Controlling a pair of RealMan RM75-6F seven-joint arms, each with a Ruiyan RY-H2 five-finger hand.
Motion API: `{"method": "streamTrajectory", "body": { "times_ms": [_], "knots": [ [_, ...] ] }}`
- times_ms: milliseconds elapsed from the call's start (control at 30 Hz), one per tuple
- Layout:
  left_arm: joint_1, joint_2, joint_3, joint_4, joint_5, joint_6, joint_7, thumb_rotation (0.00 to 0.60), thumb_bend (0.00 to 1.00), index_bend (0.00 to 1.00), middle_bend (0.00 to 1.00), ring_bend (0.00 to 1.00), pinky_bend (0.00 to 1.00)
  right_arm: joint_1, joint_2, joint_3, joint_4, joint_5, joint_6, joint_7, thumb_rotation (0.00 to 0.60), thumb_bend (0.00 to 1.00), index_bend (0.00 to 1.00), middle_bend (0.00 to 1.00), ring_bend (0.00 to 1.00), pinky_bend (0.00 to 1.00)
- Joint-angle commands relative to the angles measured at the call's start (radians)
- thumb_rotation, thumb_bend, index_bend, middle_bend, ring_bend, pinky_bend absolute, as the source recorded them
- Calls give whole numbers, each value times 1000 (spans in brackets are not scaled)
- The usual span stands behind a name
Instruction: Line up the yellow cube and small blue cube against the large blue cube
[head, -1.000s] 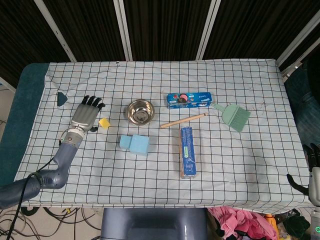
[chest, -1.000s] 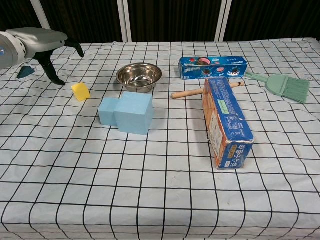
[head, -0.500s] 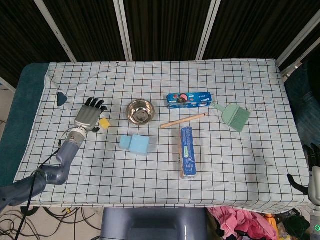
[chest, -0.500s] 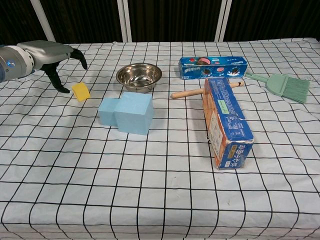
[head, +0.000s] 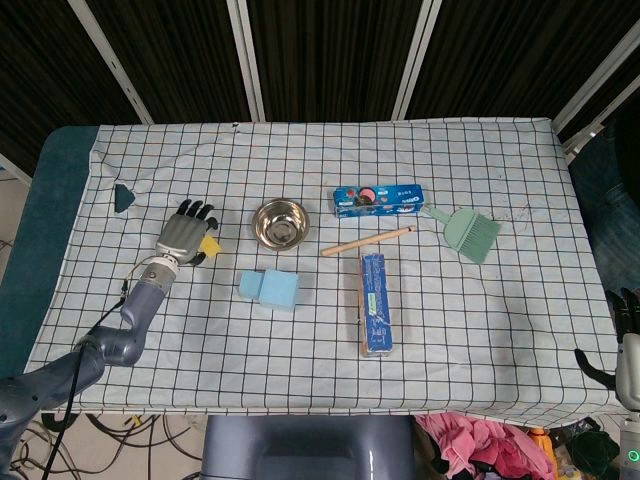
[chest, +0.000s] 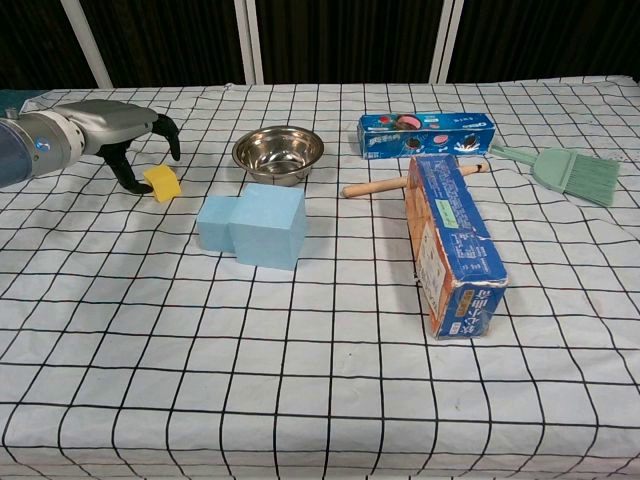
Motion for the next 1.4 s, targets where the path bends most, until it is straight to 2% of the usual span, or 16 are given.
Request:
{"method": "streamTrajectory", "body": {
  "times_ms": [33, 467, 900, 1400],
  "knots": [
    [-1, -9, -3, 13, 4, -8, -5, 600, 275, 317, 90, 0, 0, 0, 0, -1, 1, -1, -1, 0, 600, 178, 103, 48, 201, 119],
    [2, -28, -11, 35, 24, -22, -17, 600, 295, 393, 96, 0, 0, 0, -1, -3, 2, -2, -1, -1, 600, 178, 103, 48, 200, 119],
    [14, -7, -28, 2, -8, -16, 42, 600, 280, 349, 96, 0, 0, -2, -1, -5, -1, -7, 2, 1, 600, 178, 103, 48, 200, 119],
    [18, 1, -51, -40, -86, -9, 133, 600, 279, 397, 120, 0, 0, -5, 1, -6, -1, -5, 2, 2, 600, 177, 103, 48, 201, 119]
  ]
}}
